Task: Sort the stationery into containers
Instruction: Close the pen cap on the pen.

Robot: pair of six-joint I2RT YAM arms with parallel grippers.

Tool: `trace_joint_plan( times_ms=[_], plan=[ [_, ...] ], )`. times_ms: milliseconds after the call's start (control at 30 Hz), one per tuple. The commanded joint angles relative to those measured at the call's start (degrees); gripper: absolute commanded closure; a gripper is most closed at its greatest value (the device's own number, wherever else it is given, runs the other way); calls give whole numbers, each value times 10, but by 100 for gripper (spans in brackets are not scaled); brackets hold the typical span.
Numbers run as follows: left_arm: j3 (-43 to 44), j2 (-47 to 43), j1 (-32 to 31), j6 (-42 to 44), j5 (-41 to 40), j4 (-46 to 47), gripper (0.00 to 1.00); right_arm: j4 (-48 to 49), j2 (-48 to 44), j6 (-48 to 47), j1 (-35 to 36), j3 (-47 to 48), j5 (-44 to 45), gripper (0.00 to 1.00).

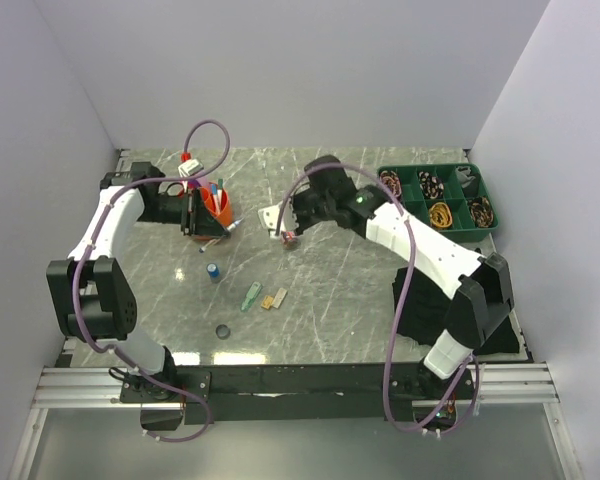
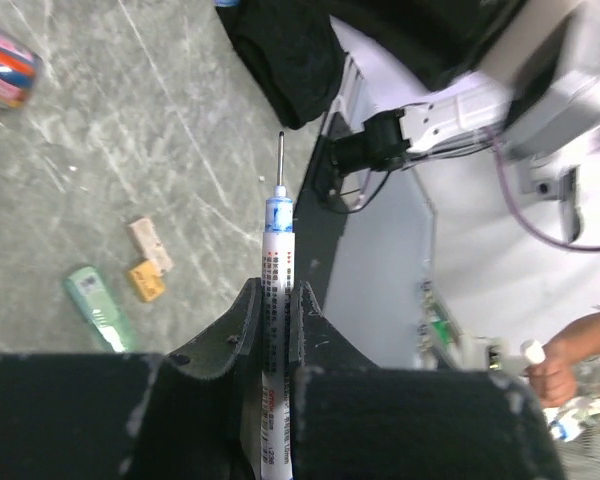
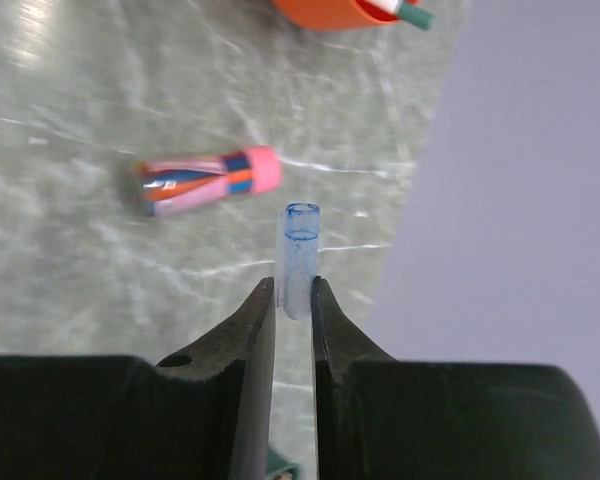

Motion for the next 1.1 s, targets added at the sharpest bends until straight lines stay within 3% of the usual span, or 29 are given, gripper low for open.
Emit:
trace_joint_plan(
  times_ms=[0, 33, 133, 300, 467, 1067],
  plan=[
    [3, -36, -15, -84, 26, 36, 99, 181, -44, -103, 23, -108, 62, 97],
    [-2, -43, -19, -114, 27, 66, 99, 242, -51, -112, 26, -125, 69, 97],
    [-28, -64, -30, -165, 27, 109, 99, 286, -58, -112, 36, -147, 68, 99],
    [-35, -60, -46, -179, 24, 124, 99, 343, -79, -109, 41, -174, 40, 100],
    [-33, -55, -46, -180, 5, 118, 99, 463, -121, -114, 50, -234, 9, 100],
    [-14, -57, -23, -189, 33, 129, 99, 416, -106, -120, 63, -216, -15, 100]
  ],
)
